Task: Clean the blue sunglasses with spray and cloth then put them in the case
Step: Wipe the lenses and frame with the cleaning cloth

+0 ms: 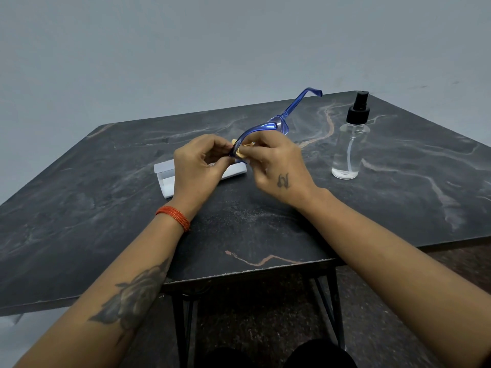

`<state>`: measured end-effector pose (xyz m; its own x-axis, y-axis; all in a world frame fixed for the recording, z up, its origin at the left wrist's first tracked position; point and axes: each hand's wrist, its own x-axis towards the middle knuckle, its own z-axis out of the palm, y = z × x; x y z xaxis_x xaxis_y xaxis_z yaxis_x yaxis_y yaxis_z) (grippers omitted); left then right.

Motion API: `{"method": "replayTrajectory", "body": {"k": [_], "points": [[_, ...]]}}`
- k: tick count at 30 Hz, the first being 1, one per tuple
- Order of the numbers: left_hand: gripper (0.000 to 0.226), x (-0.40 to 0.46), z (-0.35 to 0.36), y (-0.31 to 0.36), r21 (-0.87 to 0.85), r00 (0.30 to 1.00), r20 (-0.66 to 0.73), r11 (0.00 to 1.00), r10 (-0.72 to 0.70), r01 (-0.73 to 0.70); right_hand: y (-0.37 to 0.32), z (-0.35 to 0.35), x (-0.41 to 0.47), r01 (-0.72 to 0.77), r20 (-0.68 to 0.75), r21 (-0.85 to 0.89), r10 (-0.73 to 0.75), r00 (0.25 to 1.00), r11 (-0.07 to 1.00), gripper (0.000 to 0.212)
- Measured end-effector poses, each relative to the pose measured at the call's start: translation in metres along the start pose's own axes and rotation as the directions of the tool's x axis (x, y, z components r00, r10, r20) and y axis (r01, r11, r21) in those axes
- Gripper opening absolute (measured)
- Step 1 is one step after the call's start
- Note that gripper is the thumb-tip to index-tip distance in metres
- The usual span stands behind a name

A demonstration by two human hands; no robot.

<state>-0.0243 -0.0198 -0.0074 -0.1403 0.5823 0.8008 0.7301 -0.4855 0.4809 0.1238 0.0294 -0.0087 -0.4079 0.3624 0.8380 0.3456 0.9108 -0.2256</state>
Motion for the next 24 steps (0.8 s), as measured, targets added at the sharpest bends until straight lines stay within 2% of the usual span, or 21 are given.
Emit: {"method": "replayTrajectory", "body": {"k": [3,7,13,19,24], "points": [[0.02,0.0009,-0.0012,-0.002,-0.009,1.0,-0.012,1.0,-0.022,0.022,-0.0008,-0.0002,0.0,0.0,-0.042,0.047,0.002,0.999,0.999,0.026],[0.023,0.0012,-0.0001,-0.004,-0.002,1.0,-0.007,1.0,-0.004,0.004,-0.0009,-0.0033,0.001,0.019,-0.075,-0.043,-0.022,0.997,0.999,0.016],[0.027,0.0003,-0.0004,-0.004,-0.006,1.0,0.005,1.0,0.02,-0.02,-0.0023,-0.0058,0.0013,0.017,-0.118,-0.129,-0.032,0.992,0.991,0.015],[0.027,0.0016,-0.0028,-0.0028,-0.013,1.0,-0.016,1.0,0.008,-0.008,-0.0027,-0.0051,0.0002,0.016,-0.071,-0.007,-0.017,0.997,1.0,0.018],[0.026,0.0011,-0.0024,-0.0007,-0.035,1.0,-0.026,0.999,-0.016,0.015,-0.0039,-0.0048,-0.0011,0.059,0.012,-0.053,-0.059,0.998,0.997,0.025]]}}
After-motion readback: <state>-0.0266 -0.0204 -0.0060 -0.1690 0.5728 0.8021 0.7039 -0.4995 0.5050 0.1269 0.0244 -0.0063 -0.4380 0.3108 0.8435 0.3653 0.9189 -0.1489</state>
